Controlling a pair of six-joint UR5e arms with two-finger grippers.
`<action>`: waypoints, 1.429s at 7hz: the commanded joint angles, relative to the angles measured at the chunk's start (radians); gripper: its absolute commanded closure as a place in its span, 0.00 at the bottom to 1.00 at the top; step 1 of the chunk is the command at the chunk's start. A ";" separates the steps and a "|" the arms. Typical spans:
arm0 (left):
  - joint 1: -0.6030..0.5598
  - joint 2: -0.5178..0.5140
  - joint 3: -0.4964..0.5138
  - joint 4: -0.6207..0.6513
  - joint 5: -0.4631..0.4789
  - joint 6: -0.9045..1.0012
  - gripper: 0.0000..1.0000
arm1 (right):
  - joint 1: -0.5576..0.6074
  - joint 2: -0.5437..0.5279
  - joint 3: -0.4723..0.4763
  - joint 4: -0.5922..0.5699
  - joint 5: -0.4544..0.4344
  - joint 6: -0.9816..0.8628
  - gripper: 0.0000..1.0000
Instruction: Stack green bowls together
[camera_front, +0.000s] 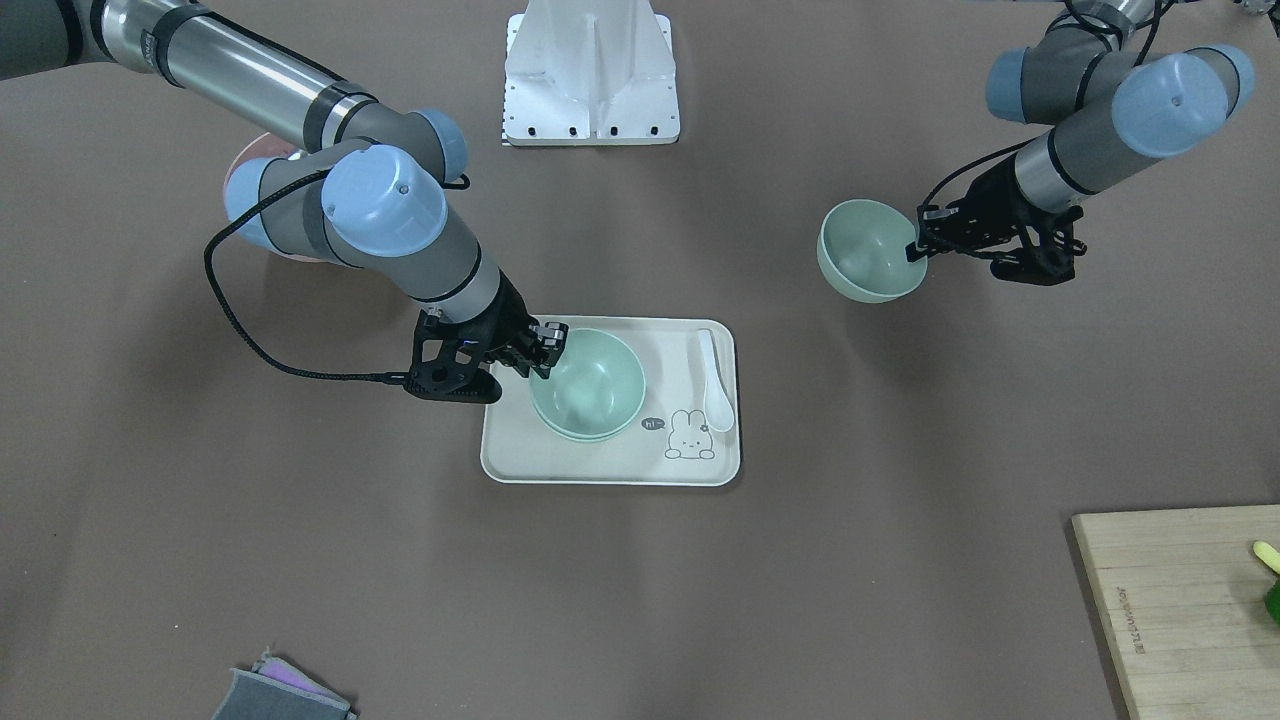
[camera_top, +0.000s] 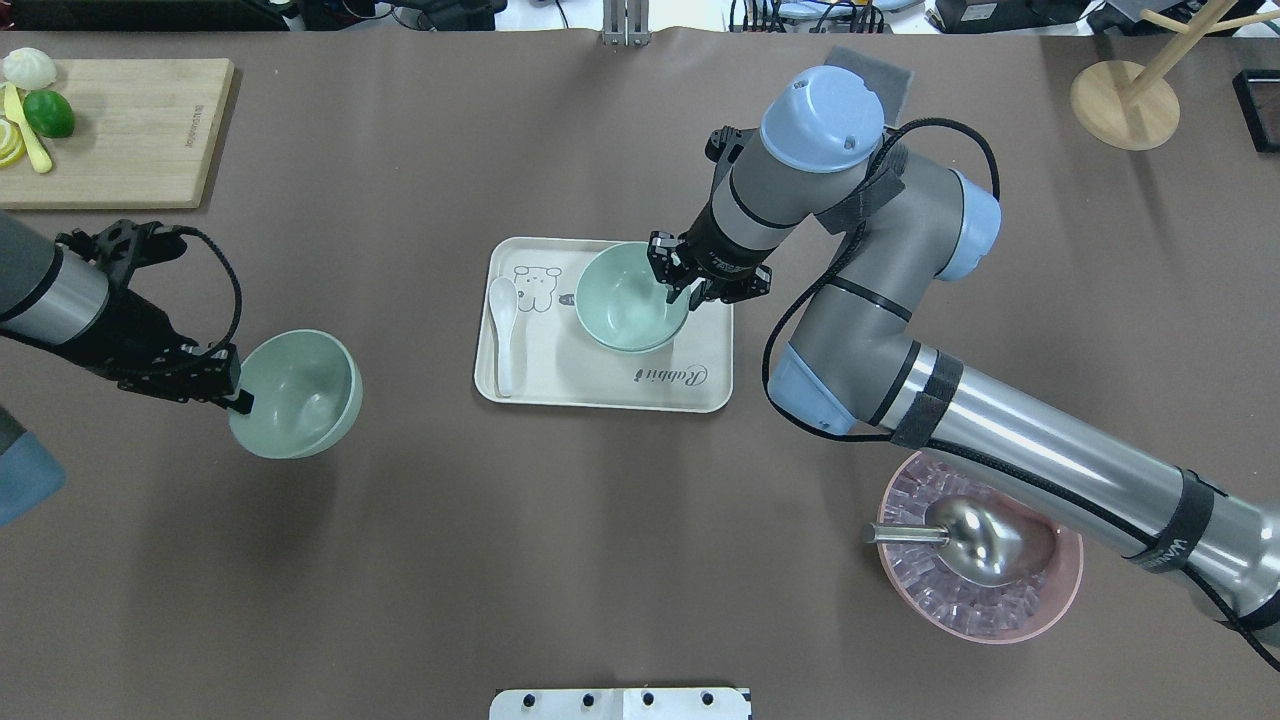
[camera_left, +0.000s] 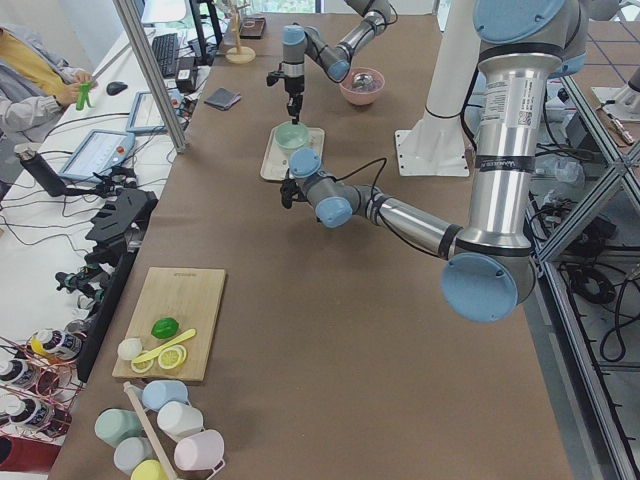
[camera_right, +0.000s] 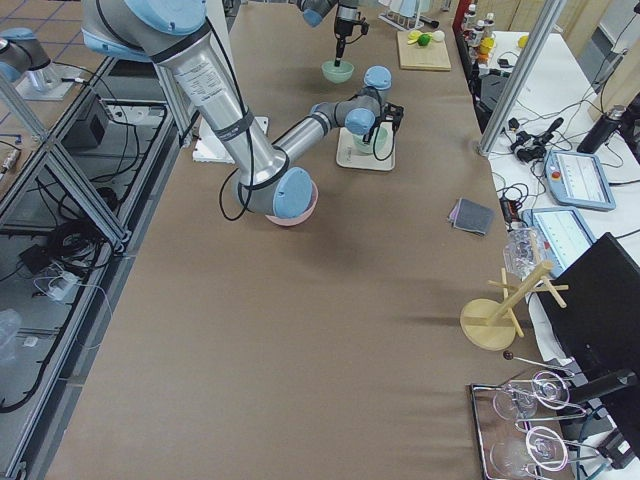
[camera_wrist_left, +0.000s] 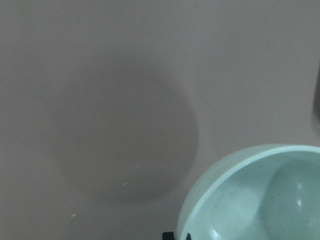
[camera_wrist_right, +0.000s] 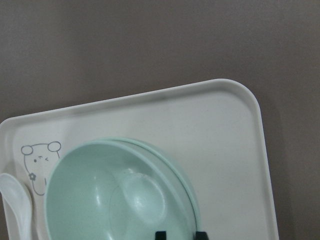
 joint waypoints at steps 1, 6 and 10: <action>-0.006 -0.248 0.032 0.253 0.011 -0.035 1.00 | 0.022 -0.042 0.048 -0.002 0.010 -0.003 0.00; 0.063 -0.669 0.442 0.138 0.085 -0.205 1.00 | 0.403 -0.388 0.180 -0.012 0.265 -0.408 0.00; 0.143 -0.729 0.467 0.112 0.208 -0.242 1.00 | 0.542 -0.568 0.156 -0.015 0.269 -0.770 0.00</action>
